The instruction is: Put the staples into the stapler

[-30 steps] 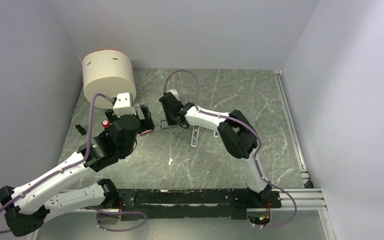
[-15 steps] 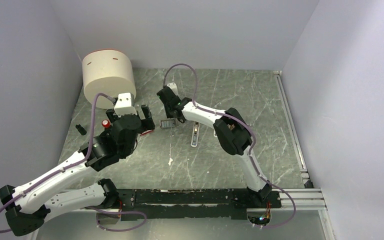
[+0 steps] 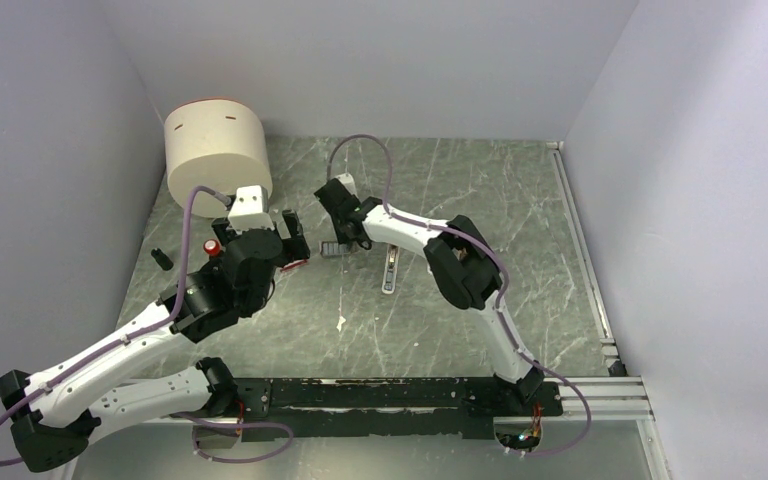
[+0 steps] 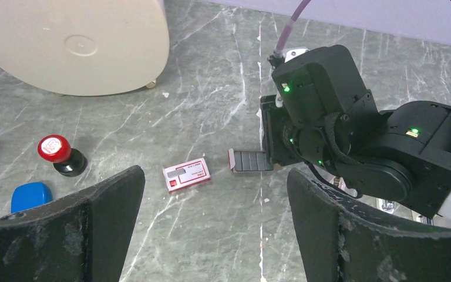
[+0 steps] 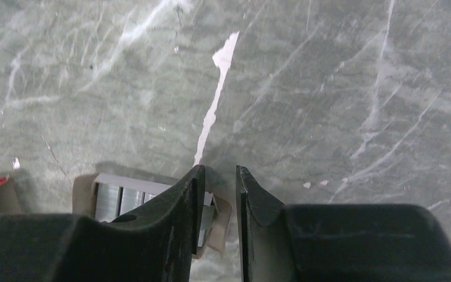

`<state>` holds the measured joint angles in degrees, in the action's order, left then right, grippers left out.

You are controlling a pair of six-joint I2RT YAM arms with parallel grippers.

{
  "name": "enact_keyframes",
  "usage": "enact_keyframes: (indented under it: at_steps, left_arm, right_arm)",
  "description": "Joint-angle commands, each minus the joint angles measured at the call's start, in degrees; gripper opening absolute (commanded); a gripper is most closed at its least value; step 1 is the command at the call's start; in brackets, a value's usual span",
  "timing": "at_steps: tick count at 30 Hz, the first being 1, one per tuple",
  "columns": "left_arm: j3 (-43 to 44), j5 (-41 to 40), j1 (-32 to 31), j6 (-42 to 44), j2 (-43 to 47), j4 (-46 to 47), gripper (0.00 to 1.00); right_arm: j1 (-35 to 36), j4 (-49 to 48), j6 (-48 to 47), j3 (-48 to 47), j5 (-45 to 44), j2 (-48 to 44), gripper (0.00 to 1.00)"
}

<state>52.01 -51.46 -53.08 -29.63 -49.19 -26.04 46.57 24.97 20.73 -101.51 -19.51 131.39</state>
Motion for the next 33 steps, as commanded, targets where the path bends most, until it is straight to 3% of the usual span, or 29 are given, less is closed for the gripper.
enact_keyframes:
  at_steps: [1,10,17,23,28,33]
  left_arm:
    - [0.1,-1.0,0.2,-0.3,0.2,0.2,0.95]
    - [0.0,-0.8,0.2,-0.5,0.0,0.1,0.95]
    - [0.0,-0.6,0.2,-0.5,-0.1,0.2,0.95]
    - [-0.1,-0.9,0.2,-0.4,0.2,0.5,0.95]
    - [-0.1,-1.1,0.2,-0.5,0.0,0.2,0.95]
    - [-0.2,-1.3,0.2,-0.7,0.3,0.1,0.95]
  right_arm:
    - [0.1,5.2,0.7,3.0,2.8,-3.7,0.29]
    - [0.4,2.8,-0.7,10.6,12.7,-9.8,0.28]
    - [0.8,1.6,-1.1,12.1,7.5,-13.6,0.31]
    - [3.3,-2.7,-5.8,14.2,8.3,-16.3,0.35]
    - [4.8,-1.5,-8.4,12.6,9.0,-13.5,0.16]
    - [5.2,-1.3,-9.1,11.9,9.2,-11.7,0.19]
